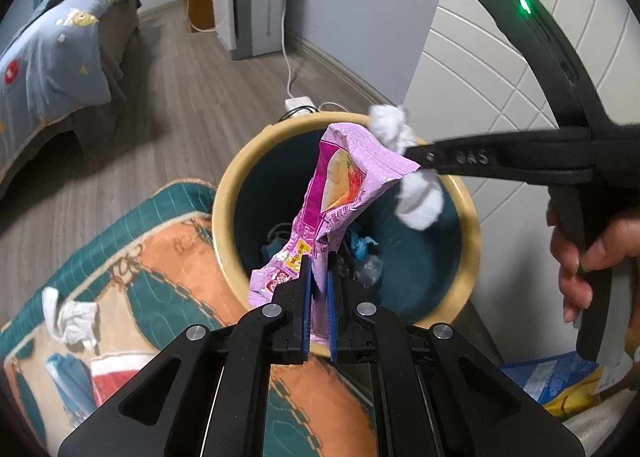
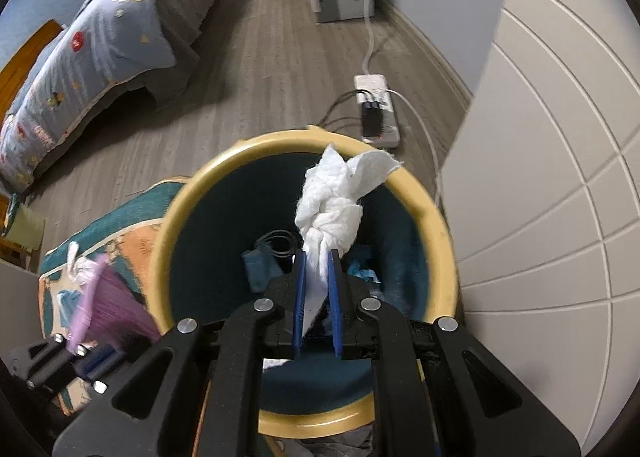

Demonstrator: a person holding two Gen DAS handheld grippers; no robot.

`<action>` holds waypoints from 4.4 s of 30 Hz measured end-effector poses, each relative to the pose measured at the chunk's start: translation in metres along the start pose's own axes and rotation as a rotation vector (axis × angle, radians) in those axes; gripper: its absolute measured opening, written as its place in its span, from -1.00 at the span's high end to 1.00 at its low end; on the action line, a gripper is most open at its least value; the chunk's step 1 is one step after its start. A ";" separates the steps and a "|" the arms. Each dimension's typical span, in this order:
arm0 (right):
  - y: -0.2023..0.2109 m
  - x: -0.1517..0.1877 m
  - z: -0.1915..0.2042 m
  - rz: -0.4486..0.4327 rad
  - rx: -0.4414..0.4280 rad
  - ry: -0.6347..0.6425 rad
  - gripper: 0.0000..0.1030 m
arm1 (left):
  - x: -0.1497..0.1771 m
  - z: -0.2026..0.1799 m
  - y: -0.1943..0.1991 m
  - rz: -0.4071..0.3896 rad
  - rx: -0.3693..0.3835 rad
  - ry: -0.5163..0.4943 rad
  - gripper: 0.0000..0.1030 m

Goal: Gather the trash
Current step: 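Open the right tool dropping the tissue into the wastebasket while the left tool drops the pink bag, then move both open tools back over the cushion, then grasp the blue mask with the left tool while the right tool grasps the red-and-white paper cup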

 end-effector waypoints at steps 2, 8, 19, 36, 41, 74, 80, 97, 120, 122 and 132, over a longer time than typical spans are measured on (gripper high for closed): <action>-0.003 0.002 -0.006 0.011 0.007 -0.013 0.80 | -0.001 0.000 -0.002 0.005 0.002 -0.003 0.85; -0.012 0.010 -0.011 0.054 0.058 -0.005 0.80 | 0.005 -0.011 -0.013 0.041 0.032 -0.026 0.85; -0.012 0.007 -0.006 0.053 0.063 0.009 0.78 | -0.003 -0.006 -0.018 0.026 -0.014 -0.005 0.42; 0.021 -0.011 0.001 -0.095 0.054 0.024 -0.85 | -0.003 0.005 0.011 -0.153 -0.171 -0.005 -0.88; 0.030 -0.013 0.006 -0.121 0.054 0.010 -0.89 | 0.002 0.017 0.031 -0.173 -0.185 0.026 -0.88; 0.056 0.029 0.223 -0.118 -0.038 0.389 -0.89 | 0.156 0.258 0.238 -0.240 -0.479 0.508 -0.90; 0.029 0.050 0.263 -0.052 -0.042 0.465 -0.89 | 0.165 0.269 0.231 -0.207 -0.507 0.487 -0.90; -0.034 0.108 0.314 0.170 -0.093 0.729 -0.71 | 0.168 0.273 0.201 -0.132 -0.476 0.444 -0.90; -0.021 0.058 0.295 0.058 -0.218 0.618 0.77 | 0.138 0.238 0.088 -0.030 -0.355 0.366 -0.86; -0.020 0.052 0.291 0.046 -0.213 0.607 0.77 | 0.134 0.231 0.077 -0.018 -0.347 0.344 -0.84; -0.022 0.058 0.276 0.054 -0.216 0.588 0.78 | 0.128 0.213 0.038 0.061 -0.279 0.285 0.59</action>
Point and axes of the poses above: each gripper's, at about its wrist camera, not at the fingertips, and y roughly against the way its jaws point, z to its left, x to its underside, the point moved 3 cm from there along -y, roughly the way its jaws point, and after that the axes turned 3 degrees about y, right-handed, at the moved point
